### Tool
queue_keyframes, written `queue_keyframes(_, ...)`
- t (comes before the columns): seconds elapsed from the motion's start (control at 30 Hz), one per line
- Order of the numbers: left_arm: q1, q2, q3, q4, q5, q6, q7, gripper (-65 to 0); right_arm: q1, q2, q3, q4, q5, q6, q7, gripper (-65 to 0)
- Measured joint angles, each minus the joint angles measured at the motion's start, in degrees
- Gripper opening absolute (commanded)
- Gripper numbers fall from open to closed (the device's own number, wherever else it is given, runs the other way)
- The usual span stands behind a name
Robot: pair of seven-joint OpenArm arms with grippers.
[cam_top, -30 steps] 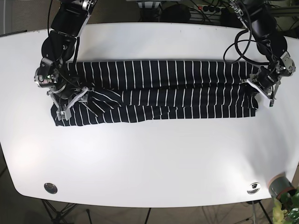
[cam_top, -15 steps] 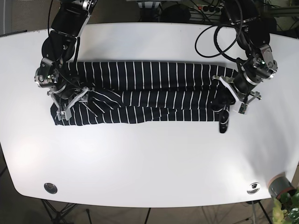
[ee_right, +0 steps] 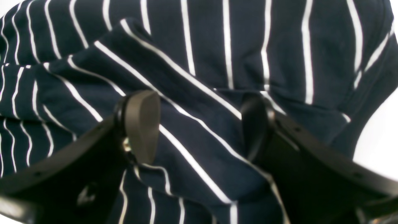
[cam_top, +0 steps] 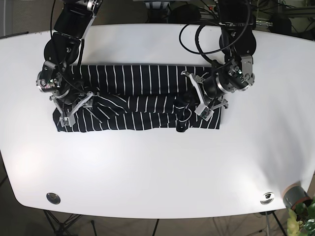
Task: Fold the T-shirt properly
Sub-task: 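Release the strip end with the left gripper and grasp the strip's middle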
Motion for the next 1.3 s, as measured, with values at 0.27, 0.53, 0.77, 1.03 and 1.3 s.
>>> queue_keyframes(0.27,-1.9,0.0,3.9,-4.0,0.1,1.4,0.1,-60.4,0.0,0.0,-0.1,0.0,0.0,-0.02,0.0,-26.3)
queue_keyframes(0.53,-2.3,0.1,6.6,-4.0,-0.4,9.2,-0.4,-29.3,0.0,0.0,-0.2,0.0,0.0,0.02,0.0,-26.3)
queue_keyframes(0.77,-2.5,-0.4,11.8,1.8,-0.1,14.0,-0.2,-27.1,0.0,0.0,-0.2,0.0,0.0,0.02,0.0,-26.3)
queue_keyframes(1.03,-2.4,-0.2,16.4,11.3,-1.1,13.1,-0.5,-27.1,0.0,0.0,-0.1,0.0,0.0,0.04,0.0,-26.3)
queue_keyframes(1.3,-1.9,-0.5,7.4,11.2,-0.3,13.5,-0.4,-29.2,0.0,0.0,-0.1,0.0,0.0,0.11,0.0,-26.3)
